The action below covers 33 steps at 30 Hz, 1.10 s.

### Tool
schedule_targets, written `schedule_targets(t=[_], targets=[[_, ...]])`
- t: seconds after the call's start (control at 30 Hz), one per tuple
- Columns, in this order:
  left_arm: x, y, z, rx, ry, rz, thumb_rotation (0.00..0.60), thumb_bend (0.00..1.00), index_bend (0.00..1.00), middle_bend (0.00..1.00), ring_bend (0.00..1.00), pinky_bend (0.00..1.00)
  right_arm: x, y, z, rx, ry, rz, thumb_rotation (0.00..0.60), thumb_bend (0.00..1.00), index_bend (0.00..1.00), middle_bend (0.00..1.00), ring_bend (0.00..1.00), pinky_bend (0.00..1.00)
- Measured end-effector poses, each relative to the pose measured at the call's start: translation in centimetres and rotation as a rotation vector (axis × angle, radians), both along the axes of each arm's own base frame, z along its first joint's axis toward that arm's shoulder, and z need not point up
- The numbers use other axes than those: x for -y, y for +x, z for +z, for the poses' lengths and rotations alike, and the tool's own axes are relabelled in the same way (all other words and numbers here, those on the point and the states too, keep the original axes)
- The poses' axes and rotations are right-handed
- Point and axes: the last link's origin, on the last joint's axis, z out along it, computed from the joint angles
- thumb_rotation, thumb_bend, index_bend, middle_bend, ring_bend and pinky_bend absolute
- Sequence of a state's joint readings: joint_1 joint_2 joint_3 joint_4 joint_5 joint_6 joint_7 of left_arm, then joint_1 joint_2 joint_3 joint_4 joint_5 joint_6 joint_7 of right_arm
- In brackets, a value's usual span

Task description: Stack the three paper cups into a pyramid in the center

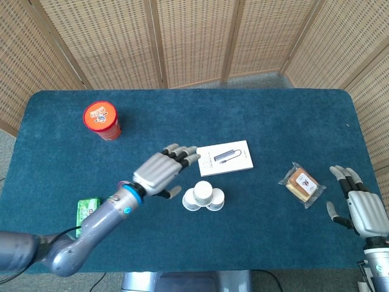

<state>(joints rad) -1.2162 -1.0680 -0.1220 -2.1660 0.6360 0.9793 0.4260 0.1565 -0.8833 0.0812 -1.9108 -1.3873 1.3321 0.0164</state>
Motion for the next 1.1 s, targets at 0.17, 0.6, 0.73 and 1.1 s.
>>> schedule_targets(t=[0.17,0.6,0.73,1.1], targets=[[1.1,-2.7,3.5,0.019,0.065,0.033,0.6,0.45,0.0,0.0,0.0,0.0,0.5,0.4,0.2,-0.013,0.002,0.027,0.6,0.5,0.04,0.05,0.0,0.16],[7.0,-12.8,11.6,0.062,0.242,0.162,0.6,0.45,0.0,0.0,0.0,0.0,1.3,0.6,0.5,-0.081,-0.012,0.043,0.6,0.49,0.0,0.0,0.0,0.01],[10.2,-17.3,14.1,0.056,0.324,0.225,0.6,0.45,0.0,0.0,0.0,0.0,1.1,0.2,0.6,-0.094,-0.029,0.035,0.6,0.49,0.0,0.0,0.0,0.0],[18.6,-27.7,17.7,0.009,0.537,0.404,0.6,0.45,0.0,0.0,0.0,0.0,0.5,-0.9,0.6,-0.104,-0.069,0.001,0.6,0.5,0.0,0.0,0.0,0.0]])
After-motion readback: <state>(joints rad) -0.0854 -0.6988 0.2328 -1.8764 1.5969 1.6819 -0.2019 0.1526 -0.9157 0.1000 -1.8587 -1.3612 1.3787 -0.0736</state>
